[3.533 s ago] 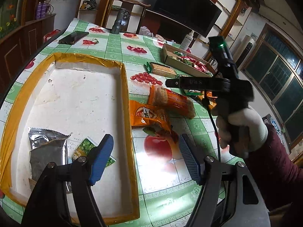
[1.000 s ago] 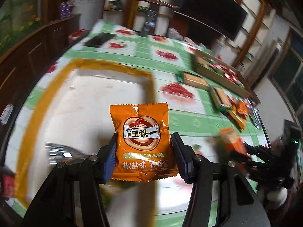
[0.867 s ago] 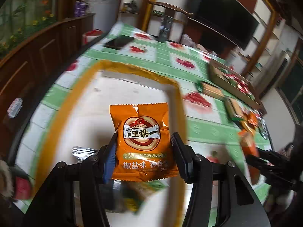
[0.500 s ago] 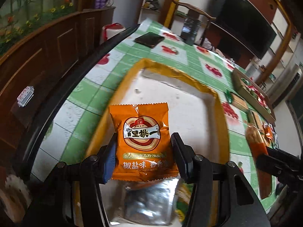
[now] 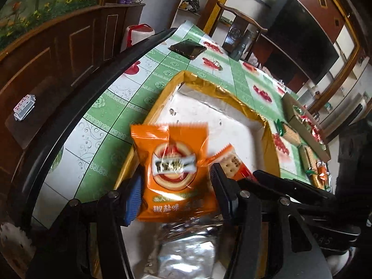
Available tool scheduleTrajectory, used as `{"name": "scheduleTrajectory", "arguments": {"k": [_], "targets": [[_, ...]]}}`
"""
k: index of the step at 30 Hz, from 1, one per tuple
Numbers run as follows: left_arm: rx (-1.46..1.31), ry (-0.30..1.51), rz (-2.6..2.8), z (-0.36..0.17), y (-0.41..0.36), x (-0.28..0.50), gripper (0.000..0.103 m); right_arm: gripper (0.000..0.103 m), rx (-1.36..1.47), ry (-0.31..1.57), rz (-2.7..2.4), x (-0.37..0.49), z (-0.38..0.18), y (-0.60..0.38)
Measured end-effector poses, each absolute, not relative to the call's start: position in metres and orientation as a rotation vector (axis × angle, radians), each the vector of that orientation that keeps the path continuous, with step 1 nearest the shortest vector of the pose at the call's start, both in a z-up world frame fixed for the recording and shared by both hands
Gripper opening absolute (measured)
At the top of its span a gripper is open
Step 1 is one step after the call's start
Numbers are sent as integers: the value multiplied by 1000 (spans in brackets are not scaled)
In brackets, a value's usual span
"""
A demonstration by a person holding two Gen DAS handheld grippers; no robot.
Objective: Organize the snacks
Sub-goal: 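Open both tools over the white tray to drop the two packets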
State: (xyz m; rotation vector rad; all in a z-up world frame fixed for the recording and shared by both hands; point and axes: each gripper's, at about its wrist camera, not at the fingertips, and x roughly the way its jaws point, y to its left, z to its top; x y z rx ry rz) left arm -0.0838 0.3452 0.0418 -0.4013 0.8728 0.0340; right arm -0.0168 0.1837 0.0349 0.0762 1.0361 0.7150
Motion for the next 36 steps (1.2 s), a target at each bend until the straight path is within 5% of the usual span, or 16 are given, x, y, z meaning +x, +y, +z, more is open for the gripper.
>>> {"name": "scheduleTrajectory", "arguments": {"k": [14,36], "targets": [[-387,793,-34,85,308,-119,73,61,85,896,679,-55,67,126],[-232,850,-278,99,194,-134,73,64,440,783,53,-40,57,-180]]}}
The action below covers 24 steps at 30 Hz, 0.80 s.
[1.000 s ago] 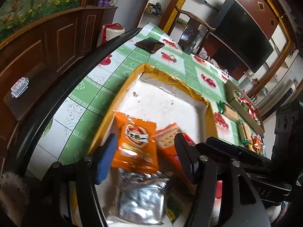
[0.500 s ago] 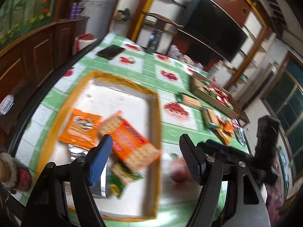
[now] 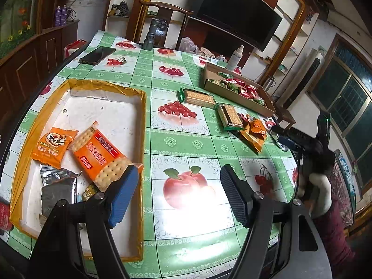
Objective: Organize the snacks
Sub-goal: 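Open both tools over the white tray to drop the two packets, then grasp the green-wrapped cracker pack with the left tool while the right tool grasps a small orange packet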
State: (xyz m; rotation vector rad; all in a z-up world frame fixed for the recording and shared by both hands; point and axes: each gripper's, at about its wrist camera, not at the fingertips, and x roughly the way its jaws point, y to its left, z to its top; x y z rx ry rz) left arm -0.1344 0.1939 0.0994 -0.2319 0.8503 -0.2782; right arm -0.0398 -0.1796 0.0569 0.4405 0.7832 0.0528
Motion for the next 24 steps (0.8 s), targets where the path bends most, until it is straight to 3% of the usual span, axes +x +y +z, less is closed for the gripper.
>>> {"name": "scheduleTrajectory", "arguments": {"k": [10,19,20,21,24], "targets": [[-211,885,-270,90,185,-136,73,64,438,836,-1,14,45,-181],[-144,926,-279,83,161,-126,73,61,241,874,-64,39,27,-146],[-138,931,-282,82,156,-123,73,58,230,871,-66,40,26,-146],[-134,937,-286,82,152,-120,72,48,219,864,-67,40,25,-146],[-130,962,-306,81,140,-109,72,37,228,838,-39,37,26,-150]]}}
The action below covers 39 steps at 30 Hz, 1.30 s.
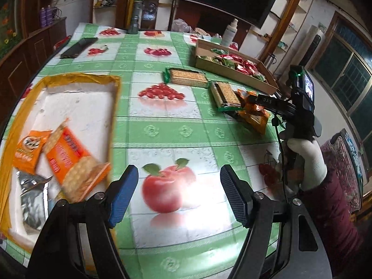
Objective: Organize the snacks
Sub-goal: 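Grasp the green-wrapped cracker pack with the left tool while the right tool grasps a small orange packet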
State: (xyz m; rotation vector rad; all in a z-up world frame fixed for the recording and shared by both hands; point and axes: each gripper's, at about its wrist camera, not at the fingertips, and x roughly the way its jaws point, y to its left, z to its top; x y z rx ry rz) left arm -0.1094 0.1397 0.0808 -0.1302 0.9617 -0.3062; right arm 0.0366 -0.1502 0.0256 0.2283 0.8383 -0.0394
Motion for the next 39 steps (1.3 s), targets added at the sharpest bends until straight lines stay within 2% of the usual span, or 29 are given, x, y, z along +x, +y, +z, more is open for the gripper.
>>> {"name": "scheduleTrajectory", "arguments": {"k": [9,18,26,27,29,39], "targets": [[-59,982,-343,80,74,-55,72,35,419,727,70,16,28,-179],[11,1010,-346,50,0,36,72,35,524,683,79,9,37,-199],[163,1017,-315,27,-36,71,72,35,552,656,89,4,43,-202],[164,1023,-313,24,-37,71,66,35,554,655,92,3,43,-202],[129,1016,-340,24,-35,70,45,35,556,653,95,3,43,-201],[2,972,-373,57,-6,36,44,35,514,647,74,4,42,-198]]}}
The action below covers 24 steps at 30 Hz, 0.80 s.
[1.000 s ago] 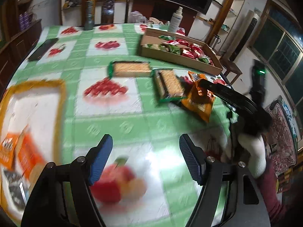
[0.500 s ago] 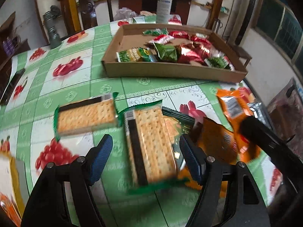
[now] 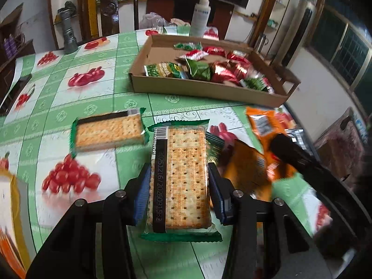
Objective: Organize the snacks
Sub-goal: 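Grasp the green-wrapped cracker pack with the left tool while the right tool grasps a small orange packet, then carry both packets over the white tray and open both tools to drop them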
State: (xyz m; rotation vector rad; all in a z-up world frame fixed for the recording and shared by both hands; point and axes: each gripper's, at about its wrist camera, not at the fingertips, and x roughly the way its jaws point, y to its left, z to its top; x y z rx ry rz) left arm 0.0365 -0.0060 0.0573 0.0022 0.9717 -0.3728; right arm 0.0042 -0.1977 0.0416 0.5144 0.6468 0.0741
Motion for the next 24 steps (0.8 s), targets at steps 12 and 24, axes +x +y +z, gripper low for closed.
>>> {"name": "scheduleTrajectory", "arguments": {"k": [12,24], "targets": [[-80,862,-324,105,96,-47,45,35,469,685,66,5,31,-187],[-347,840,-39,91,278,-74,45,35,405,727,258,-29,57,-108]]}}
